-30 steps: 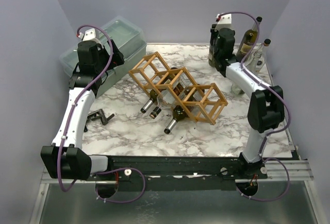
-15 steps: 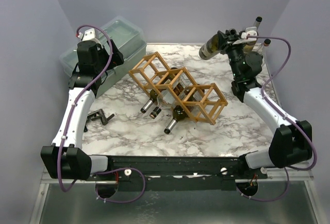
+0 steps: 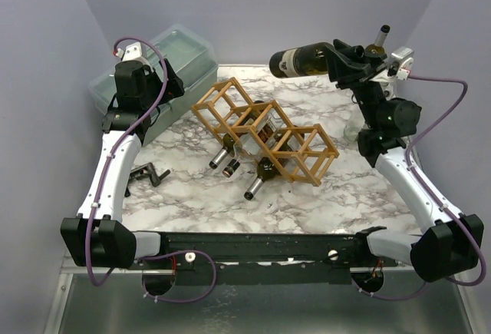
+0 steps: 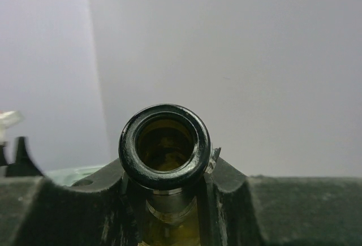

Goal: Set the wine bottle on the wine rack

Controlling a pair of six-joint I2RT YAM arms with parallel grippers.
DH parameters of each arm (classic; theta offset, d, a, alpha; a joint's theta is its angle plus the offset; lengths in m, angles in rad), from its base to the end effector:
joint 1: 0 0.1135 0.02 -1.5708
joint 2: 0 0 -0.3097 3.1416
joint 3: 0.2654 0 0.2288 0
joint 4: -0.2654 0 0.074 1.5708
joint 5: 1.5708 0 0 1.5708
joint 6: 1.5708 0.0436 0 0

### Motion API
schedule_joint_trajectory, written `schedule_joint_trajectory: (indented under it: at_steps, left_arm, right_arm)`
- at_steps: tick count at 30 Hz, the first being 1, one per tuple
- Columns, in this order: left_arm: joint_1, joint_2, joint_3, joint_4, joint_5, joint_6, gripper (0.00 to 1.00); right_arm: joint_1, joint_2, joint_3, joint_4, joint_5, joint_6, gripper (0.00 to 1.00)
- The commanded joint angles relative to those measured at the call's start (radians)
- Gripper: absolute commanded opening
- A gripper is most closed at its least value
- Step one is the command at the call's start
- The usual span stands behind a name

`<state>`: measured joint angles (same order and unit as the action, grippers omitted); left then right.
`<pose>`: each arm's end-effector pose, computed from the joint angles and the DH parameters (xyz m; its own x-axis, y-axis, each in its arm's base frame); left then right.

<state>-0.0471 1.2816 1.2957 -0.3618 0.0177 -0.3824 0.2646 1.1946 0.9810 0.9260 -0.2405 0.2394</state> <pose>0.2618 -0.0131 0.4334 -0.3395 -0.3575 -0.8700 -0.0679 0.9319 -0.3564 0.2123 0.0683 0.4894 0.5114 0.3772 -0.7721 -0.5654 0.8244 0.0282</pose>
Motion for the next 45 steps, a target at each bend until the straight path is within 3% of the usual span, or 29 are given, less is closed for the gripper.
schedule_joint_trajectory:
  at_steps: [1,6,11,21,26,31,36,45]
  left_arm:
    - [0.004,-0.012,0.01,0.009,-0.005,-0.003,0.98]
    - [0.004,-0.018,0.008,0.009,-0.01,-0.001,0.98]
    - [0.004,-0.015,0.01,0.009,-0.006,-0.001,0.98]
    - [0.005,-0.007,0.01,0.009,-0.005,-0.001,0.98]
    - [0.005,-0.011,0.008,0.009,-0.01,0.002,0.98]
    - [0.006,-0.015,0.01,0.009,-0.01,0.005,0.98]
    - [0.009,-0.024,0.008,0.008,-0.01,0.007,0.98]
    - [0.018,-0.027,0.008,0.009,-0.01,0.0,0.98]
  right_arm:
    - [0.001,-0.009,0.091,0.198,-0.25,0.191,0.01]
    - [0.013,0.024,0.091,0.362,-0.369,0.4,0.01]
    - [0.11,0.052,0.103,0.398,-0.424,0.471,0.01]
    - [0.371,0.128,0.107,0.319,-0.459,0.349,0.01]
    - [0.509,0.163,0.128,0.16,-0.403,0.14,0.01]
    - [0.696,0.201,0.217,-0.137,-0.296,-0.219,0.01]
    - [0.816,0.254,0.288,-0.321,-0.18,-0.503,0.01]
    - [1.045,0.421,0.426,-0.573,0.184,-1.0,0.0]
